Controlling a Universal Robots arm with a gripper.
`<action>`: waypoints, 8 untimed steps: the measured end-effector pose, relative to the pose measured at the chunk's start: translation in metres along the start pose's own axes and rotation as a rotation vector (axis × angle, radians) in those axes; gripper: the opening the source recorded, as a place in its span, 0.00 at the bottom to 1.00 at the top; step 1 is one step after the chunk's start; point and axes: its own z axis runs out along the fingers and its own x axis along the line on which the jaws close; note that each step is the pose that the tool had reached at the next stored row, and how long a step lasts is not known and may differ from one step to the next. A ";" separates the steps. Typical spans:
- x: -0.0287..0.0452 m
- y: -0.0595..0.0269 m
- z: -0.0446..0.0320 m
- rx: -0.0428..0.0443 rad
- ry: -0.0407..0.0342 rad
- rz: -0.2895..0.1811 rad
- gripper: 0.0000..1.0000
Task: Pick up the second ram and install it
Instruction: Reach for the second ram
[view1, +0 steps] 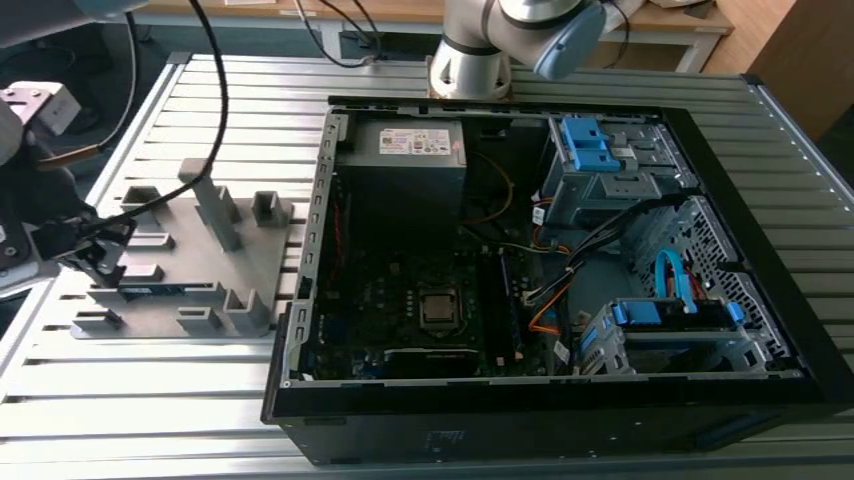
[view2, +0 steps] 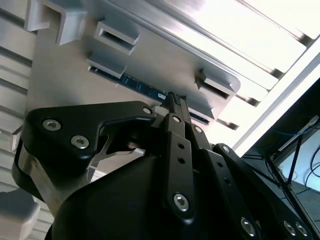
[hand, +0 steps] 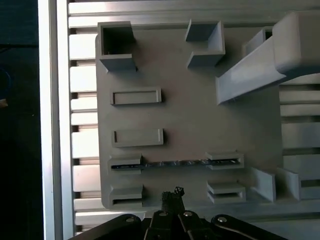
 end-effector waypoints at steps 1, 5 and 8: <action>-0.0022 0.0007 0.0019 0.0001 0.0001 0.000 0.10; -0.0110 0.0051 0.0096 0.0001 0.0004 0.000 0.10; -0.0150 0.0084 0.0152 0.0000 0.0006 -0.001 0.10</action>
